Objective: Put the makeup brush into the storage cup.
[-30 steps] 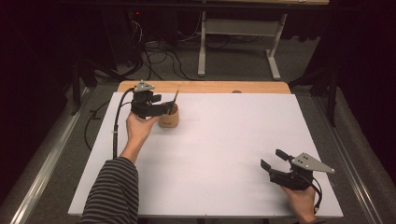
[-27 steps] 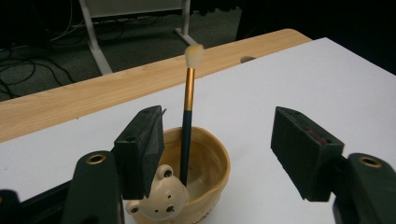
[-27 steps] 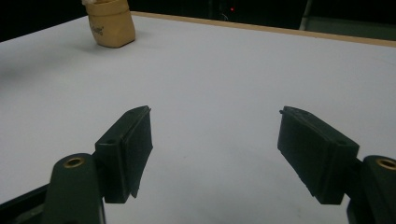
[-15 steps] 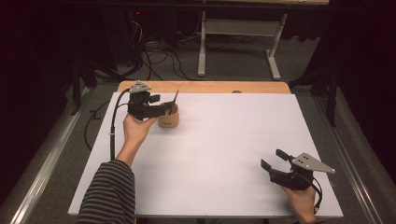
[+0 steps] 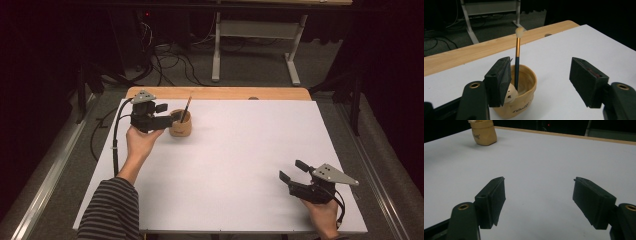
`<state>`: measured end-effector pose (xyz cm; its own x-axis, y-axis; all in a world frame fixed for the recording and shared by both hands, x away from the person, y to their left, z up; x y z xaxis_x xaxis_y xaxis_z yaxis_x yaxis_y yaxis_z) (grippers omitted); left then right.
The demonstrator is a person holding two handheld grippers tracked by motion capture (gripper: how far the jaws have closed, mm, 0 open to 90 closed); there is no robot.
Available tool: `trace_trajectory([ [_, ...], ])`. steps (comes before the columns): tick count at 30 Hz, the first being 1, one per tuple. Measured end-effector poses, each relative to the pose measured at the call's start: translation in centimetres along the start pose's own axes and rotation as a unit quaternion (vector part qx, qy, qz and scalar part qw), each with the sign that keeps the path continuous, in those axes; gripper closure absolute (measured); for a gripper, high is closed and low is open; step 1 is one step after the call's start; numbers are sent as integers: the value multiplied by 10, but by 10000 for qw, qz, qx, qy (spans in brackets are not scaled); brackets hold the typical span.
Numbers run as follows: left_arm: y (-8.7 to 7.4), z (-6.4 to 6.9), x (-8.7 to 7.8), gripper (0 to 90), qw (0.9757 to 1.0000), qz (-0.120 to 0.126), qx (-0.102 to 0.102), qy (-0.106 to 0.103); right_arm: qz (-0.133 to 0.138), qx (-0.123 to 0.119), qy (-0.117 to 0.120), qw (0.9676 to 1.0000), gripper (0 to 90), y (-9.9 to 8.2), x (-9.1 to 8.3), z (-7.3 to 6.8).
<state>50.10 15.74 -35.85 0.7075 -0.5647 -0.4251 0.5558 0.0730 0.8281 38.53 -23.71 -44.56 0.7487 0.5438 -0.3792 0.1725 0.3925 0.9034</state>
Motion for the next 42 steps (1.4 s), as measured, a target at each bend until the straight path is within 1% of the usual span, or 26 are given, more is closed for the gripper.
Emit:
trace_trajectory([
  [5,-3,-1,-7,345,10000,44,-3,-20,0,-6,-7,10000,277,0,0,0],
  [8,-7,-2,-10,366,10000,-27,-18,-89,6,-9,-8,10000,277,0,0,0],
  [12,-9,-2,-15,363,9999,-65,10,-110,6,-12,-8,10000,277,0,0,0],
  [16,-9,-1,-20,357,9999,20,0,-143,3,2,-13,10000,276,0,0,0],
  [21,-10,-1,-25,352,9999,58,4,-163,3,14,-16,10000,276,0,0,0],
  [23,-10,0,-26,350,9998,77,-20,-195,4,11,-15,10000,276,0,0,0],
  [29,-13,2,-30,348,9997,66,16,-220,3,13,-16,10000,276,0,0,0],
  [34,-15,4,-35,348,9995,64,33,-302,13,-2,-13,10000,276,0,0,1],
  [38,-17,5,-38,348,9994,39,53,-326,34,23,-24,10000,276,0,-1,2],
  [42,-17,8,-41,348,9993,60,77,-367,-3,56,-27,10000,276,0,-1,1],
])
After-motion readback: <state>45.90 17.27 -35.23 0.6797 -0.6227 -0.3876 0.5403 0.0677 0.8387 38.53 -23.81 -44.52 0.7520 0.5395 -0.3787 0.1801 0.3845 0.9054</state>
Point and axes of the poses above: each handheld gripper's, and its own axes: x roughly forward along the jaws, y roughly out of its top, z roughly to its right, the point moved 9 cm from there along x, roughly forward along the jaws, and after that the axes turned 15 degrees about -x, right-handed, at the moved point
